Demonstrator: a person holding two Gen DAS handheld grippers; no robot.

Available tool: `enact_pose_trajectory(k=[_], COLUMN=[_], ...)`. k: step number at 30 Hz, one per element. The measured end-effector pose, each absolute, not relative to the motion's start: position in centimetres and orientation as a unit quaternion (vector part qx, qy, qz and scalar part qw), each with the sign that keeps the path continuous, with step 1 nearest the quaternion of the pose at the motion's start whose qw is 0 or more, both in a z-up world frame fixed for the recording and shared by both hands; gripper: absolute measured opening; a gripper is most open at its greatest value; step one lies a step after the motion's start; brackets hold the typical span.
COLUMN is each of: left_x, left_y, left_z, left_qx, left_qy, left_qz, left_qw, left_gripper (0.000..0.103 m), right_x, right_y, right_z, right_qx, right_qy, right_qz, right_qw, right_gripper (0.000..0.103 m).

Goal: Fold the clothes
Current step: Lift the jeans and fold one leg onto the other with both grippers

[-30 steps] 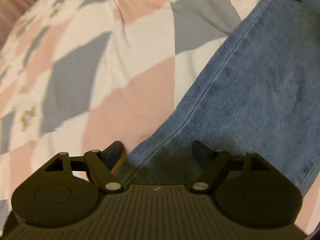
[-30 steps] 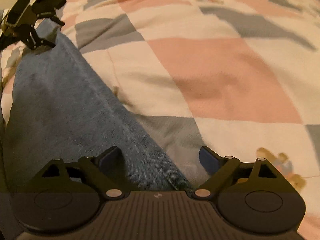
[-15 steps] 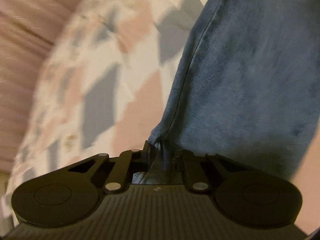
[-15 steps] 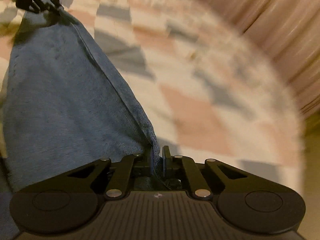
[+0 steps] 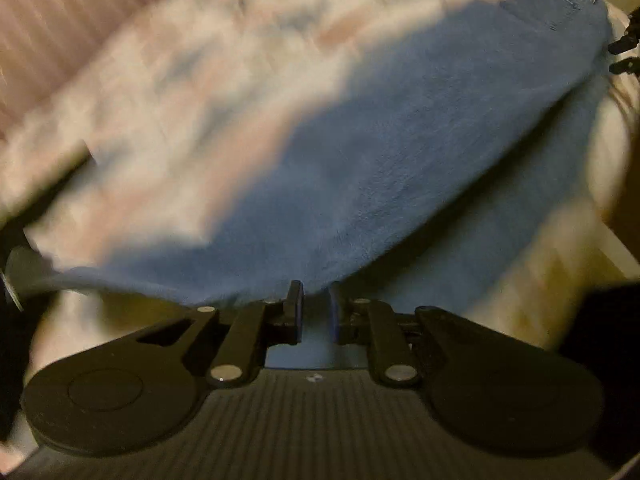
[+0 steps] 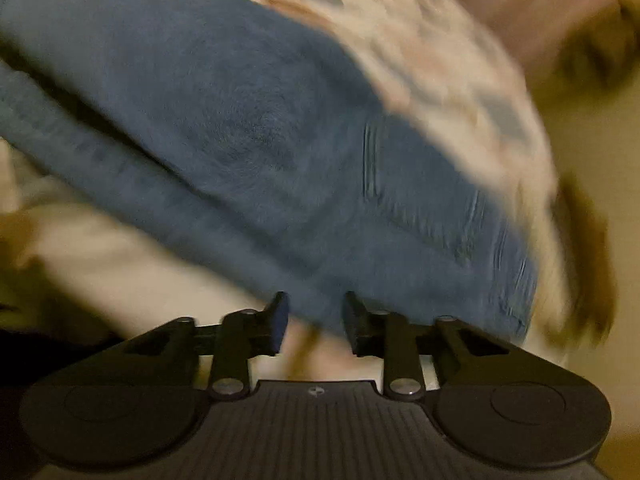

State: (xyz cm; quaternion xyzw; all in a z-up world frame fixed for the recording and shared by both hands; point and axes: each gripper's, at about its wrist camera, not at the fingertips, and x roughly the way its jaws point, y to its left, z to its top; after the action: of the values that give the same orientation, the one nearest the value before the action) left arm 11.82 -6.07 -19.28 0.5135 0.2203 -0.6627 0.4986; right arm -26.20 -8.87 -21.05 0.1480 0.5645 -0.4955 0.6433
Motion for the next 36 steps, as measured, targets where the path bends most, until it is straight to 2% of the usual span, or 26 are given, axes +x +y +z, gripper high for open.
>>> enact_pose_trajectory(k=[1, 3, 5, 7, 8, 10, 12, 14, 17, 21, 25, 29, 34, 35, 36], left_x=[12.0, 12.7, 14.1, 15.9, 16.8, 19.0, 20.8, 22.4, 22.8, 23.0, 24.5, 25.9, 27.3, 27.6, 27.8], left_y=[-5.0, -3.7, -4.2, -6.0, -6.5, -7.1, -7.5, -7.8, -7.8, -7.4, -6.1, -4.7, -4.4, -4.7, -5.0], left_z=[-19.6, -19.8, -19.7, -19.6, -19.4, -19.6, -20.4, -21.1, -22.2, -23.7, -26.1, -27.6, -28.3, -28.5, -28.5], left_qx=[0.509, 0.493, 0.452, 0.394, 0.362, 0.283, 0.21, 0.144, 0.114, 0.074, -0.042, -0.133, -0.153, -0.152, -0.145], left_qy=[0.239, 0.276, 0.324, 0.383, 0.409, 0.465, 0.515, 0.555, 0.578, 0.595, 0.634, 0.634, 0.61, 0.609, 0.608], left_qz=[-0.662, -0.653, -0.637, -0.615, -0.601, -0.562, -0.521, -0.479, -0.443, -0.425, -0.369, -0.325, -0.32, -0.32, -0.321], left_qw=[0.495, 0.504, 0.534, 0.566, 0.584, 0.623, 0.648, 0.665, 0.676, 0.678, 0.678, 0.689, 0.709, 0.71, 0.712], left_gripper=[0.013, 0.021, 0.025, 0.031, 0.036, 0.04, 0.04, 0.04, 0.04, 0.041, 0.042, 0.042, 0.042, 0.04, 0.038], right_x=[-26.9, -29.1, -32.8, -37.2, -39.4, -43.5, -46.0, -47.6, -48.6, -48.9, -48.4, -47.7, -47.7, -47.7, -47.8], right_y=[-8.6, -8.6, -9.2, -9.9, -10.2, -10.9, -12.3, -13.8, -15.4, -16.6, -17.2, -17.3, -17.6, -17.7, -17.9], right_z=[-20.7, -19.7, -18.8, -18.6, -19.0, -20.0, -21.0, -21.6, -22.5, -23.7, -25.3, -25.8, -25.9, -25.9, -25.8], right_qx=[0.197, 0.295, 0.393, 0.488, 0.525, 0.575, 0.588, 0.582, 0.579, 0.592, 0.598, 0.602, 0.602, 0.602, 0.6], right_qy=[0.531, 0.447, 0.331, 0.179, 0.104, -0.03, -0.086, -0.086, -0.062, -0.072, -0.057, -0.057, -0.056, -0.053, -0.047], right_qz=[-0.515, -0.559, -0.599, -0.631, -0.637, -0.64, -0.645, -0.662, -0.677, -0.662, -0.652, -0.65, -0.656, -0.657, -0.658], right_qw=[0.643, 0.633, 0.614, 0.576, 0.554, 0.509, 0.481, 0.464, 0.45, 0.454, 0.462, 0.459, 0.452, 0.451, 0.452], right_gripper=[0.037, 0.049, 0.049, 0.049, 0.05, 0.05, 0.05, 0.05, 0.05, 0.05, 0.05, 0.049, 0.049, 0.045, 0.033])
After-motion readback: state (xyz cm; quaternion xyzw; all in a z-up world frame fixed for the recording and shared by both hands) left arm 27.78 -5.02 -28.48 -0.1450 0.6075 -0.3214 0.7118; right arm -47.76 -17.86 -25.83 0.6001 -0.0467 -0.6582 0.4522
